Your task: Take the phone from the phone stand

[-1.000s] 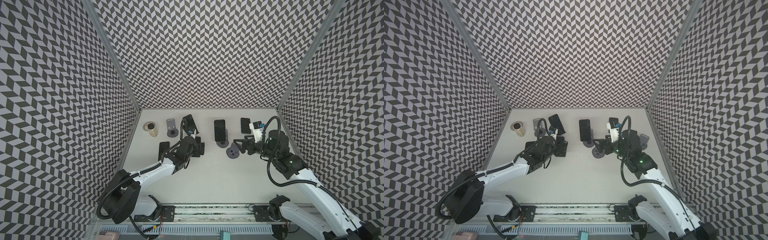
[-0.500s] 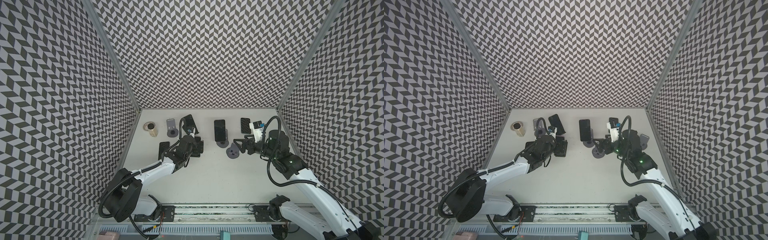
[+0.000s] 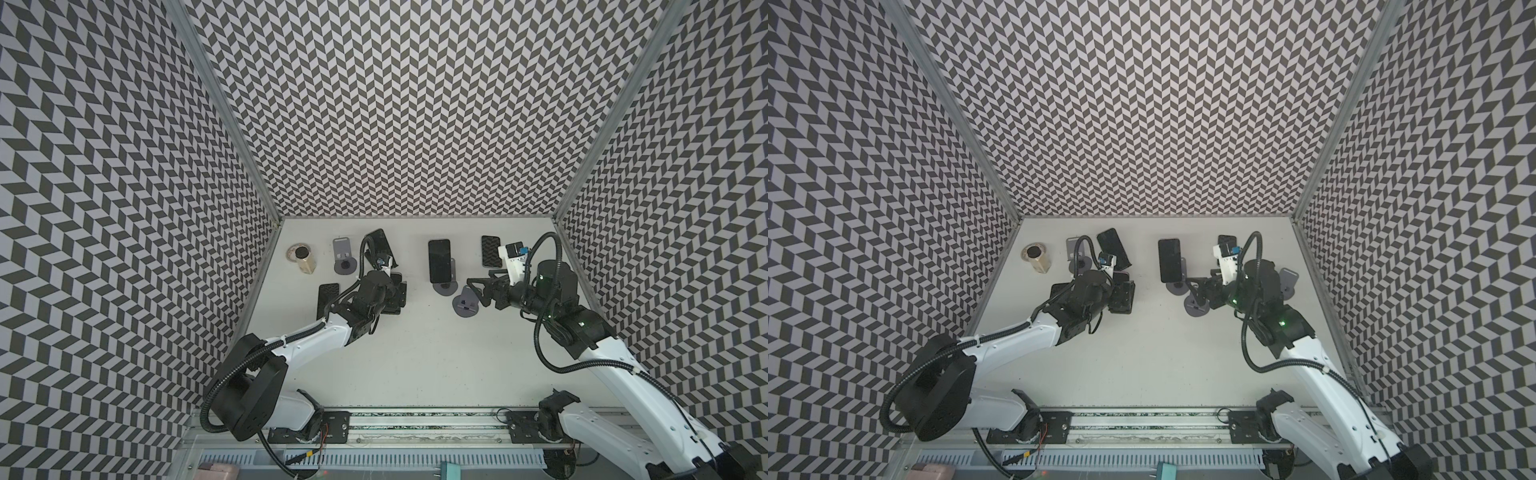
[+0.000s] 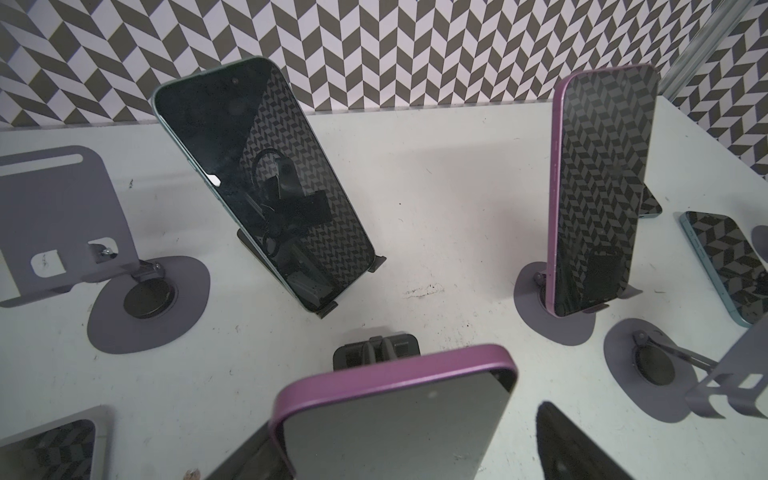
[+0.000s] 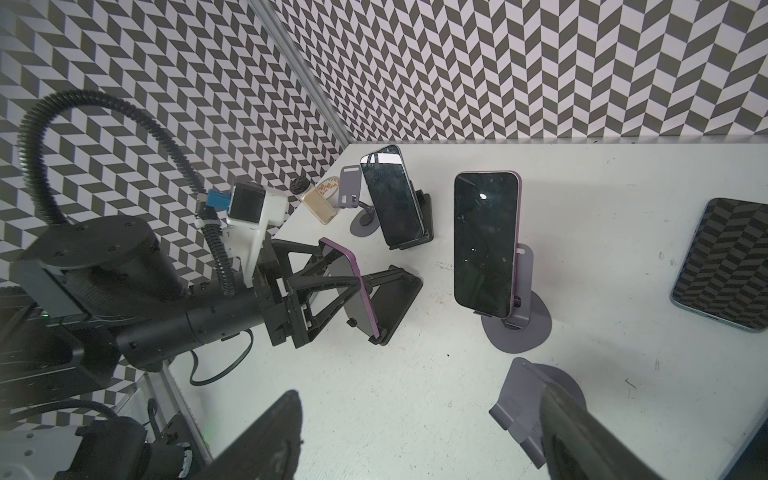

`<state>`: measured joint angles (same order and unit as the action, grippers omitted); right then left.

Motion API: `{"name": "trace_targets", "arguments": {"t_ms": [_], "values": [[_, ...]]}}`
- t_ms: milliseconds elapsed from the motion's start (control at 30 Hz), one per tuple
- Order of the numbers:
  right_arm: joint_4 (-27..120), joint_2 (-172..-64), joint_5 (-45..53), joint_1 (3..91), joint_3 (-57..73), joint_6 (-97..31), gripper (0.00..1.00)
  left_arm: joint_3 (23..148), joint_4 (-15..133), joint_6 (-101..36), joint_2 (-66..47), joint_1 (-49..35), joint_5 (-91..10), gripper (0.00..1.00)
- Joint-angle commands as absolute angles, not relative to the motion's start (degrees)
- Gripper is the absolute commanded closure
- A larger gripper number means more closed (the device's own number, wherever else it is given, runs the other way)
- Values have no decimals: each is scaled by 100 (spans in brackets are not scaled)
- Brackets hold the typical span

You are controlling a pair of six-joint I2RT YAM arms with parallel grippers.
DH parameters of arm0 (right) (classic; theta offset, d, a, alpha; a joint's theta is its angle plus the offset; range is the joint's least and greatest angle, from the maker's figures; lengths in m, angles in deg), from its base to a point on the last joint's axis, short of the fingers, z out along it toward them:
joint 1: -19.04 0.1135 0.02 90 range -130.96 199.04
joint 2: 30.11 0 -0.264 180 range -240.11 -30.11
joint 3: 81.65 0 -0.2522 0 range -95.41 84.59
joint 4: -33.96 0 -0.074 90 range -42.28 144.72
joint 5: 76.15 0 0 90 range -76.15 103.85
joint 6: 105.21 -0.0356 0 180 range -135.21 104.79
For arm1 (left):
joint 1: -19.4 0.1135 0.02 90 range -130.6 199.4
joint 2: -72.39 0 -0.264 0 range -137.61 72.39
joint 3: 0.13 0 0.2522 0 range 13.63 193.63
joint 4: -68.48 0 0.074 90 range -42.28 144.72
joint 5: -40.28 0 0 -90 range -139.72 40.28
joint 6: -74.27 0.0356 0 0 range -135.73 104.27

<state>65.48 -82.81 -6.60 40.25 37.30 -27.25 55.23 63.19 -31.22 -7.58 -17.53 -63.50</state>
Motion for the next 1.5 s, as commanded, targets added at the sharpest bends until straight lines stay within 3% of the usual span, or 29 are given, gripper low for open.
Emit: {"name": "trace_targets", "arguments": {"t_ms": [0, 533, 1067, 1467], "values": [[6293, -8253, -715, 4057, 3793, -2665, 13, 5546, 6457, -3072, -697, -1728, -6257, 13], [6442, -8232, -769, 4061, 3730, -2616, 13, 5581, 6444, -2909, -780, -1545, -5937, 13], [6440, -8317, -802, 4075, 3756, -2572, 13, 5737, 6215, -3006, -960, -1532, -6012, 23], [6442, -8394, -678, 4073, 3867, -2517, 13, 5875, 6246, -3115, -1236, -1576, -6269, 11]]}}
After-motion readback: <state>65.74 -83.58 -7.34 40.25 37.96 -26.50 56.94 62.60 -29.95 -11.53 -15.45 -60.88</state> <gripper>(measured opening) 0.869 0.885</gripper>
